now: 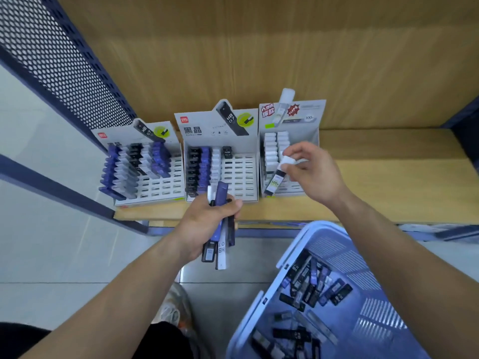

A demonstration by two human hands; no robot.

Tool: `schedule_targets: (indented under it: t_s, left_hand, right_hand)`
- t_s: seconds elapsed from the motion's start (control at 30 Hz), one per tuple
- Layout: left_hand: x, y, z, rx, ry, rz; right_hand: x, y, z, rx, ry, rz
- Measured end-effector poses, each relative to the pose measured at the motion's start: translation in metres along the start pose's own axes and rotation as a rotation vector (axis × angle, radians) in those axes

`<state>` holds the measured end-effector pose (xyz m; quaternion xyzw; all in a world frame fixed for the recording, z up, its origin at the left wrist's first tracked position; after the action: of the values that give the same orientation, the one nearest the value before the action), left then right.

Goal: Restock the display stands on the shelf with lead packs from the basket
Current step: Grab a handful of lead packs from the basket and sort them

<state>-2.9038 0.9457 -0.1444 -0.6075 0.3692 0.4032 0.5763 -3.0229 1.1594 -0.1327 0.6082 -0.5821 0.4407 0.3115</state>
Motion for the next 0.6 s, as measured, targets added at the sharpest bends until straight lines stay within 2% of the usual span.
schedule_targets:
  t_s: [0.17, 0.43, 0.6]
  left_hand:
    - [0.003, -0.002, -0.006, -0.011, -0.043, 0.002]
    - [0.003, 0.000, -0.014, -0.010, -0.043, 0.030]
    - [0.002, -0.001, -0.017, -0.016, -0.023, 0.061]
  right_hand:
    - [0.006, 0.008, 0.012, -0.031, -0.183, -0.104]
    - [0.002, 0.012, 0.012, -0.041, -0.298, -0.137]
    - [0.009, 0.008, 0.016, -0.023, -0.359, -0.243]
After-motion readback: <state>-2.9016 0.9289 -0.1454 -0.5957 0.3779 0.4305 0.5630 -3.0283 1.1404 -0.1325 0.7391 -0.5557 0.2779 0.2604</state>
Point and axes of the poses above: each hand's wrist, its own y-axis towards the middle knuckle, its own z-axis out of the palm, x = y × z, the point moved 7 cm from there along y, towards the middle knuckle, and after that the axes turned 6 degrees about z, right-handed, at the moved point
